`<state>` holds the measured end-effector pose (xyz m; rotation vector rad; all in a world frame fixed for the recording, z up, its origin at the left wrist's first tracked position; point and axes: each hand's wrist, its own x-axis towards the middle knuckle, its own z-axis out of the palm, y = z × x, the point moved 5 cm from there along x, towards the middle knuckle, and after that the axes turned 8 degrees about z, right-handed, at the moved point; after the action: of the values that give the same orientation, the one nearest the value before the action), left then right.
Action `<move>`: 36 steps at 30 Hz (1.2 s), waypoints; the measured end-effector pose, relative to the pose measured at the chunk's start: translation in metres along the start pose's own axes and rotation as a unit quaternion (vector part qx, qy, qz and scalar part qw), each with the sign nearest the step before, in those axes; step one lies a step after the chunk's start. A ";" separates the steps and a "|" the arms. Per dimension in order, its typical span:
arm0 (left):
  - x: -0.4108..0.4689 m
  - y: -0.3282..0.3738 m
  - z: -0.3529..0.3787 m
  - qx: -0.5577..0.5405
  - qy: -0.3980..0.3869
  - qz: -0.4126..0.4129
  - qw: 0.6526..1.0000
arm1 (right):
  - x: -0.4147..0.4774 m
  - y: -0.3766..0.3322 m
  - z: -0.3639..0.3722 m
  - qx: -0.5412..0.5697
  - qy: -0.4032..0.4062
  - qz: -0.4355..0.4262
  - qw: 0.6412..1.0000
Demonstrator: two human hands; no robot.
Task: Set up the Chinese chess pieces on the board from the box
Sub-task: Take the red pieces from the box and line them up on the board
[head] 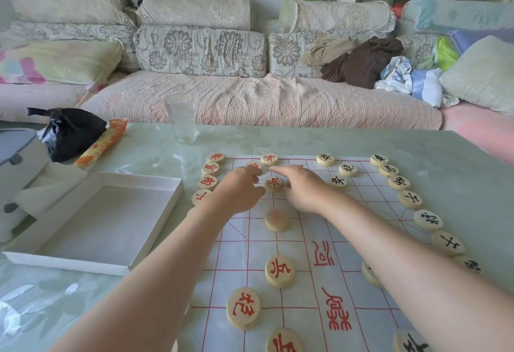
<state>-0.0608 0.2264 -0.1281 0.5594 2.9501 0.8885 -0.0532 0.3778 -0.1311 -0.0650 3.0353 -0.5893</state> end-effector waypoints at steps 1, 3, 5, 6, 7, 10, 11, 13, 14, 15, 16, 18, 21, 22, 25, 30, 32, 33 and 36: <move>0.003 -0.001 0.002 -0.003 -0.002 0.001 1.000 | 0.004 -0.001 0.003 -0.006 -0.005 -0.007 1.000; 0.008 -0.004 0.006 -0.012 -0.005 0.002 1.000 | 0.012 -0.002 0.008 -0.012 -0.003 -0.019 1.000; 0.013 -0.006 0.011 -0.021 -0.009 0.003 1.000 | 0.021 -0.002 0.010 -0.002 0.006 -0.026 1.000; 0.015 -0.006 0.013 -0.024 -0.009 0.004 1.000 | 0.024 -0.001 0.011 0.001 0.014 -0.029 0.999; 0.016 -0.007 0.015 -0.026 -0.008 0.005 1.000 | 0.026 -0.001 0.011 0.003 0.021 -0.032 0.999; 0.018 -0.008 0.017 -0.020 0.000 0.009 1.000 | 0.030 0.001 0.012 0.005 0.022 -0.023 0.999; 0.019 -0.008 0.017 -0.017 0.004 0.012 1.000 | 0.032 0.003 0.013 0.008 0.018 -0.016 1.000; 0.019 -0.008 0.017 -0.005 0.006 0.019 1.000 | 0.033 0.006 0.015 0.014 0.014 -0.008 1.000; 0.020 -0.007 0.017 0.003 0.005 0.025 1.000 | 0.034 0.008 0.016 0.014 0.015 -0.006 1.000; 0.020 -0.006 0.018 0.010 0.004 0.029 1.000 | 0.034 0.009 0.016 0.013 0.018 -0.005 1.000; 0.020 -0.005 0.018 0.013 0.005 0.032 0.999 | 0.034 0.009 0.016 0.011 0.024 -0.006 1.000; 0.020 -0.005 0.019 0.011 0.005 0.034 0.999 | 0.032 0.008 0.015 0.006 0.031 -0.006 0.999; 0.021 -0.007 0.020 0.009 -0.003 0.030 1.000 | 0.032 0.006 0.016 -0.002 0.033 0.000 0.999; 0.022 -0.008 0.021 0.007 -0.007 0.027 1.000 | 0.033 0.006 0.016 -0.001 0.035 0.003 0.999; 0.022 -0.011 0.022 -0.003 -0.019 0.020 1.000 | 0.032 0.006 0.016 0.010 0.044 0.003 0.999; 0.024 -0.011 0.023 -0.002 -0.026 0.024 0.999 | 0.033 0.005 0.015 0.027 0.049 -0.002 0.998; 0.024 -0.011 0.023 -0.011 -0.019 0.024 0.999 | 0.034 0.006 0.015 0.030 0.044 0.002 0.999; 0.024 -0.012 0.021 -0.017 -0.008 0.021 1.000 | 0.034 0.007 0.016 0.036 0.038 0.006 0.999; 0.027 -0.019 0.002 -0.010 0.083 -0.003 0.996 | 0.034 0.010 0.010 0.084 0.026 0.017 0.996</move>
<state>-0.0926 0.2218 -0.1380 0.4977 3.0835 1.0099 -0.0872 0.3816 -0.1451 0.0079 3.0158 -0.8534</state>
